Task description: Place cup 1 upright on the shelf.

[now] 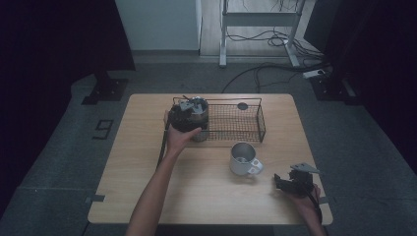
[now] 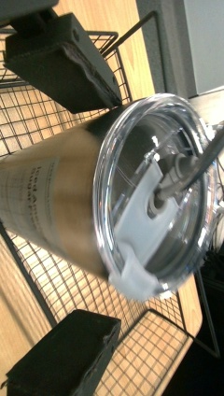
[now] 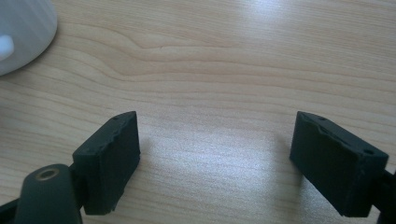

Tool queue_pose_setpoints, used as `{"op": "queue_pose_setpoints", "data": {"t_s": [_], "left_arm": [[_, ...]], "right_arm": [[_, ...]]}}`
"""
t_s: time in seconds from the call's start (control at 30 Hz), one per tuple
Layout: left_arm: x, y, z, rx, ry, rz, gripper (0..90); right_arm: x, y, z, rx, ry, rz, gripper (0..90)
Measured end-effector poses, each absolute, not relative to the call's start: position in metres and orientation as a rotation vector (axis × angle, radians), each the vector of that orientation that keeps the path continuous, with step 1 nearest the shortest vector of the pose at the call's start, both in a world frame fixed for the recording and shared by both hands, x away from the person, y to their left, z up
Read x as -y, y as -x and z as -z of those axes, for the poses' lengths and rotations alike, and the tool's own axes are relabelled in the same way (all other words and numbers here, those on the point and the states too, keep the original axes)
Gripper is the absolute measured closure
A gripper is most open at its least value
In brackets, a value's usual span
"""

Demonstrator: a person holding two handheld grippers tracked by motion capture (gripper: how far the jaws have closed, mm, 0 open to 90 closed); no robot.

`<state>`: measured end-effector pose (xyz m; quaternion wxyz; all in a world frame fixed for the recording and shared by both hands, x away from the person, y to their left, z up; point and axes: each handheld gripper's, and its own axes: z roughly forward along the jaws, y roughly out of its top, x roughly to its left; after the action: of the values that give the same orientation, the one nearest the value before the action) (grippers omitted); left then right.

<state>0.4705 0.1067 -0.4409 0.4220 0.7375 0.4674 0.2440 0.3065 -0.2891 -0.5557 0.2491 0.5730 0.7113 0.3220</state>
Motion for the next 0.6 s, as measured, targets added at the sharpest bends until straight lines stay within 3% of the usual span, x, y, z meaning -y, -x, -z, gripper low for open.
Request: {"op": "queue_pose_setpoints", "data": {"t_s": [0.6], "left_arm": [[-0.114,-0.437,0.433,-1.113,-1.862,-0.580,0.0]], "right_arm": [[0.289,-0.306,0.556,-1.935,-1.563,-0.876,15.5]]}}
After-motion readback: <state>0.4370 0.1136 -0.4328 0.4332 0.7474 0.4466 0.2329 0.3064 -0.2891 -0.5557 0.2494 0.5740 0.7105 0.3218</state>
